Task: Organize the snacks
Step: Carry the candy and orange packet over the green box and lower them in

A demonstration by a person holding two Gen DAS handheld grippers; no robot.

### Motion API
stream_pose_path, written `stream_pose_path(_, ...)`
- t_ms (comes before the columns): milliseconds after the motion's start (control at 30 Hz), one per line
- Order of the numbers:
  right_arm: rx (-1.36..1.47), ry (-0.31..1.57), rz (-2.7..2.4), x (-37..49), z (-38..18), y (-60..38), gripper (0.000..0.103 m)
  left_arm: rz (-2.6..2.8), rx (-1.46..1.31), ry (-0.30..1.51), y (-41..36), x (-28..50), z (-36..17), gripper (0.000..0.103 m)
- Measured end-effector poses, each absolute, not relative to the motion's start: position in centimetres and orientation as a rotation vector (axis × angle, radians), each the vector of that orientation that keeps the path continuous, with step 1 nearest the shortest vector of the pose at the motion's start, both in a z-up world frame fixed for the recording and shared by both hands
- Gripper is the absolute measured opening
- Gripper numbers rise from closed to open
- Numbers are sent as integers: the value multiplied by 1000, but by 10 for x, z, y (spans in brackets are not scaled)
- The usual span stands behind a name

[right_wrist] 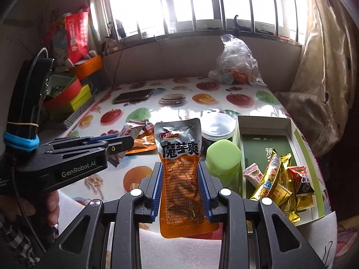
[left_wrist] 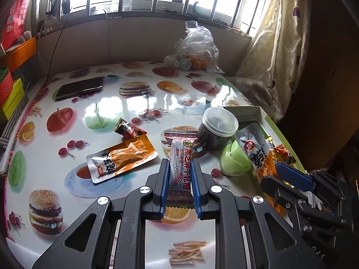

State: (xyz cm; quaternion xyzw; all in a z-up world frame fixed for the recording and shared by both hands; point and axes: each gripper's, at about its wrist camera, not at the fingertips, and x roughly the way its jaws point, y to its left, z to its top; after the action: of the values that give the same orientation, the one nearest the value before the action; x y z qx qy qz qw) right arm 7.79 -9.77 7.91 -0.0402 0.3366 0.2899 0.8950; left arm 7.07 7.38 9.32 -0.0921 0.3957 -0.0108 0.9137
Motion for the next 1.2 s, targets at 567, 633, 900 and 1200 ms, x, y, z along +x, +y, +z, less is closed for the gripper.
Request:
stream_pose_path(567, -1, 699, 402, 103, 81, -180, 29, -159, -159, 816, 13, 101, 105, 20)
stream_pose_path(633, 5, 714, 378, 106, 77, -189, 29, -173, -158, 822, 6, 104, 104, 20)
stream_pose_path(900, 9, 787, 324, 119, 52, -207, 29, -212, -139, 841, -15, 113, 100, 20)
stream_pose_path(1200, 26, 847, 322, 136, 28, -201, 29, -218, -127, 859, -25, 119, 94, 20)
